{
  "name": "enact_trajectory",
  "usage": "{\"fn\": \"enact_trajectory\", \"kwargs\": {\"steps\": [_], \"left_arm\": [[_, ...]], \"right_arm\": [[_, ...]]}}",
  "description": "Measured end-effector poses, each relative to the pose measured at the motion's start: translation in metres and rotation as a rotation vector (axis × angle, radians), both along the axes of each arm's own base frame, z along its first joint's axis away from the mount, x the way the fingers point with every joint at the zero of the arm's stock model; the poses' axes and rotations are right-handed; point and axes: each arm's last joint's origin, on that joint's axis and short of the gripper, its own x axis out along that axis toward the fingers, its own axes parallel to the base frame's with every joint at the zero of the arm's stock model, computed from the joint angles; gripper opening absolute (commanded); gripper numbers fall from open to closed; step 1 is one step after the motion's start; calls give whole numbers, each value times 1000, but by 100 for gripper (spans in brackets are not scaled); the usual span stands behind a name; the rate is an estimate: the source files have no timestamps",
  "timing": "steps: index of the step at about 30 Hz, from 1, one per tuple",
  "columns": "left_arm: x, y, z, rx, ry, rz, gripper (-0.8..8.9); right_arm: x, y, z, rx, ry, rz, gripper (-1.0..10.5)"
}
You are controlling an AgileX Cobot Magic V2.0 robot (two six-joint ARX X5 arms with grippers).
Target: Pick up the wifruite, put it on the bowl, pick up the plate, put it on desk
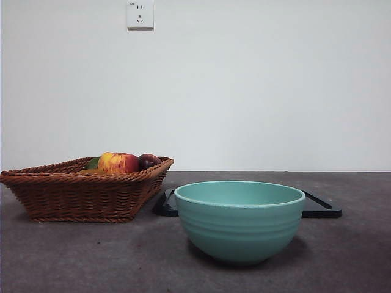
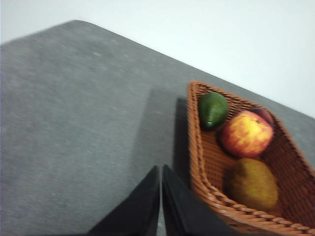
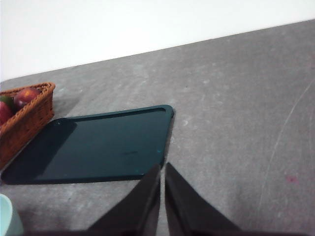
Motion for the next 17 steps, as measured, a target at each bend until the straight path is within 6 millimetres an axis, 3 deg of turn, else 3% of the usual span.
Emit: {"fn": "enact_trajectory", "kwargs": {"steps": [6,12,17], "left_arm": [[-3,-1,9,-52,16,-18,10],[-11,-3,48,-61,-70,-74,10],[-14,-5,73,-60,-19,-124,10]], "right_arm": [[-5,0,28,41,-67,-9,6],[-15,-1,65,57,-155,-10,6],[-21,-2,98,55,-138,-9,6]]}}
